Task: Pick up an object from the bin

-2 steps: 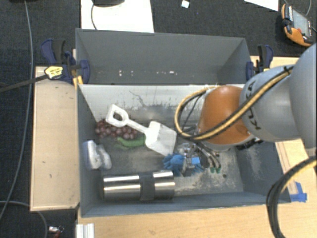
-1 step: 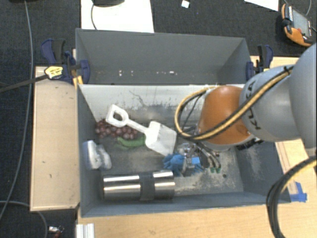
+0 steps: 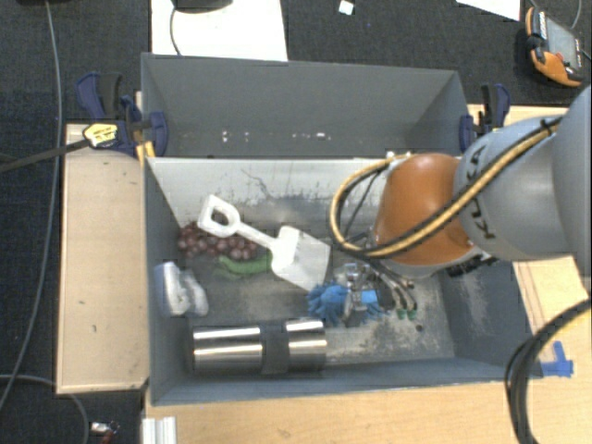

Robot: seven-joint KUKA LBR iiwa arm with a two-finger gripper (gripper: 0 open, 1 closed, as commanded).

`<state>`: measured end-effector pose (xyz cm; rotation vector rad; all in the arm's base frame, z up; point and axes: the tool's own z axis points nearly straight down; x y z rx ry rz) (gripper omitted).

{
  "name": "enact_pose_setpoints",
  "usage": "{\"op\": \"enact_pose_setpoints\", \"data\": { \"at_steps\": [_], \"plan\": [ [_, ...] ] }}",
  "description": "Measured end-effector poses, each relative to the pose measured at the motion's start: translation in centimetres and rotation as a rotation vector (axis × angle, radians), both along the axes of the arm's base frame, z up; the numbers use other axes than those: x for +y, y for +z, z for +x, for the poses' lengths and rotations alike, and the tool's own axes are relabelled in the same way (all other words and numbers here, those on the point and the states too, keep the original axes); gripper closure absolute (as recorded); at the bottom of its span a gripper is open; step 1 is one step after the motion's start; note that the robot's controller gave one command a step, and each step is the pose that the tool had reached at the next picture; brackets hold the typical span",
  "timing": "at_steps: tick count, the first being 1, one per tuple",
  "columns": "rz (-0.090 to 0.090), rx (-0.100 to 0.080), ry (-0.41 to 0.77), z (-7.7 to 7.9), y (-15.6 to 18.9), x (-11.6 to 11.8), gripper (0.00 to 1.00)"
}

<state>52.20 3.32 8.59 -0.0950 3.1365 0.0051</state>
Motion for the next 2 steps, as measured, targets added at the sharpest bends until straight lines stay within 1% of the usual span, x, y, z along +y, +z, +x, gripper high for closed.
{"op": "enact_pose_setpoints", "data": {
  "at_steps": [1,2],
  "plan": [
    [0.0,0.001,-0.001,0.0,2.3,0.0,1.0],
    [0.0,0.006,-0.002,-0.1,5.6,0.0,1.0]
  ]
}}
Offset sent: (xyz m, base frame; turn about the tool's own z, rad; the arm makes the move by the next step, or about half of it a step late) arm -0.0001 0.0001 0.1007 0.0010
